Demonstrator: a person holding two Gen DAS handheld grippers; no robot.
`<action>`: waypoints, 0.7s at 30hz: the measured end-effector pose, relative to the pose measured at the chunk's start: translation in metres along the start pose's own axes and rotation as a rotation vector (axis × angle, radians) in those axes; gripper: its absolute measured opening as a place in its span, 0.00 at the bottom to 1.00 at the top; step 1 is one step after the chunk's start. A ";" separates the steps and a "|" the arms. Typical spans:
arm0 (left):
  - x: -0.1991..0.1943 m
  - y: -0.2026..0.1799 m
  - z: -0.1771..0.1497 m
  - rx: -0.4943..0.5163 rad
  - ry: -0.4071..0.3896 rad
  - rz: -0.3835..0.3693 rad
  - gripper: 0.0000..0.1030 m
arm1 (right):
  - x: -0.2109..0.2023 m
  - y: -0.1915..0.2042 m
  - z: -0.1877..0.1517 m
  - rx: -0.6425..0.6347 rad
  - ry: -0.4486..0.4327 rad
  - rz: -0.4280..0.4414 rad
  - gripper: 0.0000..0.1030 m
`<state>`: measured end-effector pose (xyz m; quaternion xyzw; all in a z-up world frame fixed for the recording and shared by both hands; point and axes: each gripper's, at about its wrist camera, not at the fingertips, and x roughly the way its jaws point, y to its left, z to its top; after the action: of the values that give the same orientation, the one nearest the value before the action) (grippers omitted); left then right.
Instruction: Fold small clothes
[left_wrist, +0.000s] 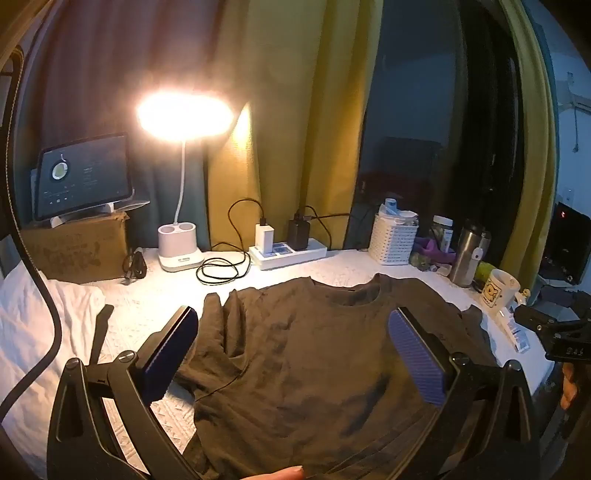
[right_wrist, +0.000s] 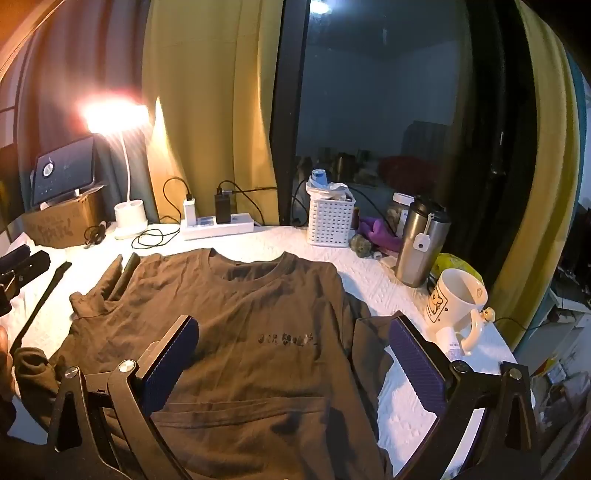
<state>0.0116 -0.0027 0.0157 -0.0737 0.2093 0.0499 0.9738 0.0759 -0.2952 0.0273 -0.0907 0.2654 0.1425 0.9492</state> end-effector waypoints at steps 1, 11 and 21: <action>0.001 0.000 0.000 -0.001 0.000 0.006 0.99 | 0.000 -0.001 -0.001 0.001 0.000 0.002 1.00; 0.001 0.001 0.001 0.008 -0.012 0.008 0.99 | 0.008 0.004 0.001 -0.004 0.001 0.011 1.00; 0.000 0.002 0.003 0.010 -0.023 0.006 0.99 | 0.007 -0.001 0.004 0.000 -0.016 0.016 1.00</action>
<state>0.0123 -0.0008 0.0179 -0.0674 0.1986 0.0526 0.9763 0.0843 -0.2931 0.0273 -0.0874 0.2587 0.1510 0.9501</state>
